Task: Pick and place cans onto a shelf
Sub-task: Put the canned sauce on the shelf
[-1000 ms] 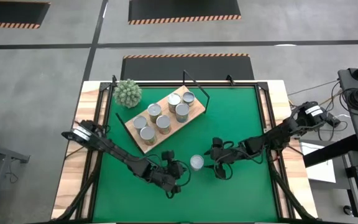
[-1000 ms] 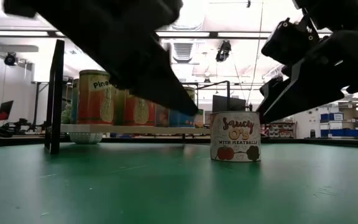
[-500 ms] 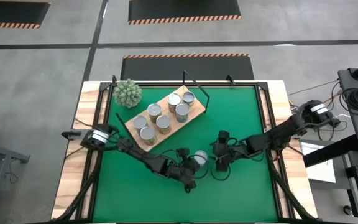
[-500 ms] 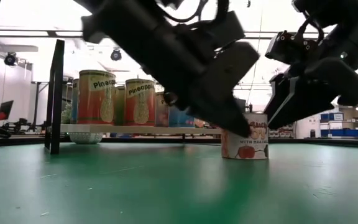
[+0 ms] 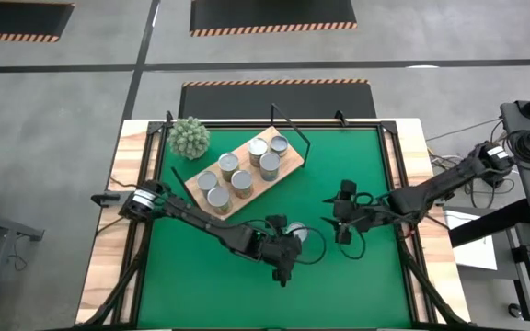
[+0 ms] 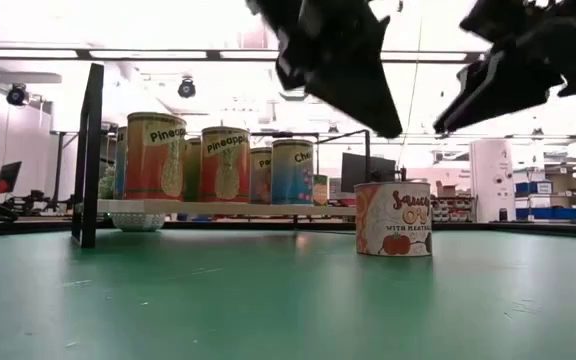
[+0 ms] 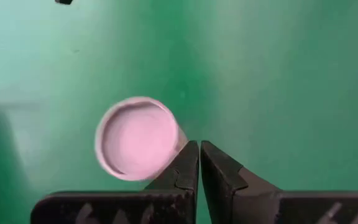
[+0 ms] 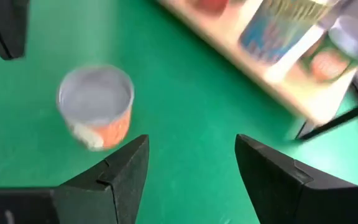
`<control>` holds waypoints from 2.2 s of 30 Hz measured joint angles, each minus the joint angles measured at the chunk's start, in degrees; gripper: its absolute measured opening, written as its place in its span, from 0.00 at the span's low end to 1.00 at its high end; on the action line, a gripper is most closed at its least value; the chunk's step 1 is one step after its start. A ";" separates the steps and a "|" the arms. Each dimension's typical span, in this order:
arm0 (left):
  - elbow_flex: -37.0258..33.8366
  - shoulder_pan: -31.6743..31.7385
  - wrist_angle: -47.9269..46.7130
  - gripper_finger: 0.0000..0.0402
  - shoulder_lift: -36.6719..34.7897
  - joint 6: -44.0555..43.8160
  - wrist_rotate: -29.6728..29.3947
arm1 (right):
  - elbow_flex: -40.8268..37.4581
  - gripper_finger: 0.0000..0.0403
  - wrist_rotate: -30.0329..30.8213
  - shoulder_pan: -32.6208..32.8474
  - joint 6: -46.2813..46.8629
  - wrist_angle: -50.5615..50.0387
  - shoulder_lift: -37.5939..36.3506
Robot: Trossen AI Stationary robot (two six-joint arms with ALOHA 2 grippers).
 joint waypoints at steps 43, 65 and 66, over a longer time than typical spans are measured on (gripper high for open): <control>3.15 7.42 -1.87 0.94 3.39 -3.50 8.49 | -9.30 0.56 5.71 4.67 -6.64 8.15 -12.47; 5.52 7.90 -2.98 0.77 6.85 -5.04 7.60 | -10.24 0.56 5.73 4.67 -6.61 8.50 -12.18; 5.60 7.98 -3.18 0.74 6.85 -5.54 7.60 | -10.24 0.56 5.73 4.67 -6.61 8.50 -12.18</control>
